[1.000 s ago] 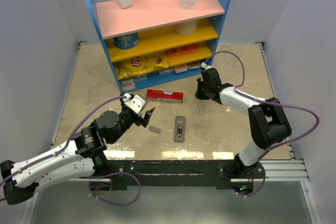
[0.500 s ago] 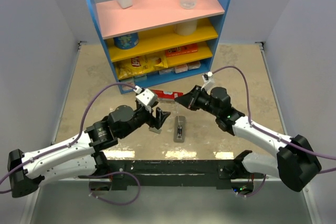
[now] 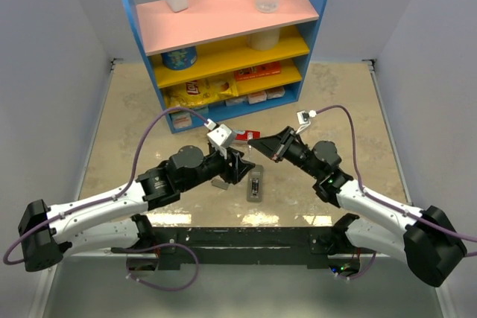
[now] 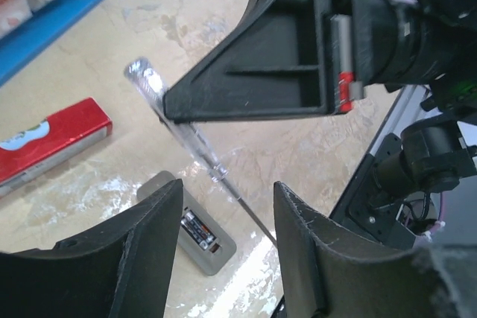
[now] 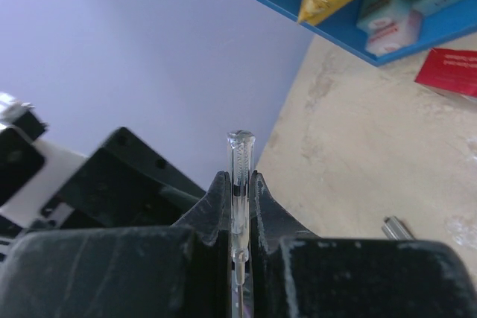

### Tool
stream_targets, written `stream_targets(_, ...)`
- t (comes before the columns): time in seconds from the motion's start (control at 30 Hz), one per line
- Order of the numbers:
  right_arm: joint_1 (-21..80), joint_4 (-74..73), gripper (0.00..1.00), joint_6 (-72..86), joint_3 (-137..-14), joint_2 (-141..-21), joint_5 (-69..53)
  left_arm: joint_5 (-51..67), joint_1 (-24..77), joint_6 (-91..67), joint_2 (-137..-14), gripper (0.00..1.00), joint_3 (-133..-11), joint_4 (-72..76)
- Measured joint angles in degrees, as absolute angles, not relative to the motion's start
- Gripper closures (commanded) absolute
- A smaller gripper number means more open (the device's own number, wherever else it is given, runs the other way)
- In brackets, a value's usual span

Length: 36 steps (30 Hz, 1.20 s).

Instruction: Unload the batteries from the remote control

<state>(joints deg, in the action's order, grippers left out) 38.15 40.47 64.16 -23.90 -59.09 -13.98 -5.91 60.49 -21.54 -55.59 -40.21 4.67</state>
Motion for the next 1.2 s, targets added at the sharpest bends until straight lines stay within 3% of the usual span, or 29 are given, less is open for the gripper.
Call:
stream_targets(0.47,38.2,44.3,1.0,64.6,-22.6,-55.9,-13.9,0.0,60.5,-25.5,-59.1,0.56,-40.6,7.1)
stream_targets(0.6,38.2,45.5,1.0,65.1,-22.3,-55.9,-14.2,0.8,60.4,-26.7,-57.8,0.77,-39.9,9.3)
stream_targets(0.77,38.3,47.0,1.0,64.9,-22.3,-55.6,-15.0,1.4,59.6,-28.5,-56.9,0.92,-38.8,10.3)
stream_targets(0.8,38.2,47.1,1.0,64.8,-22.3,-55.4,-15.0,1.5,59.5,-29.0,-56.9,1.0,-38.8,10.3)
stream_targets(0.9,38.2,47.4,1.0,64.0,-22.3,-54.5,-15.0,1.3,59.0,-29.6,-56.9,1.0,-38.8,10.7)
stream_targets(1.03,38.1,46.3,0.82,62.3,-22.6,-53.4,-15.0,1.4,58.9,-29.5,-56.9,1.0,-38.7,11.2)
stream_targets(1.07,38.2,45.5,0.7,61.9,-23.0,-53.3,-15.1,1.3,58.9,-29.4,-56.9,1.0,-38.7,11.2)
stream_targets(1.2,38.3,36.5,0.49,60.1,-26.7,-52.0,-14.8,0.5,59.0,-26.8,-56.8,1.0,-38.2,11.2)
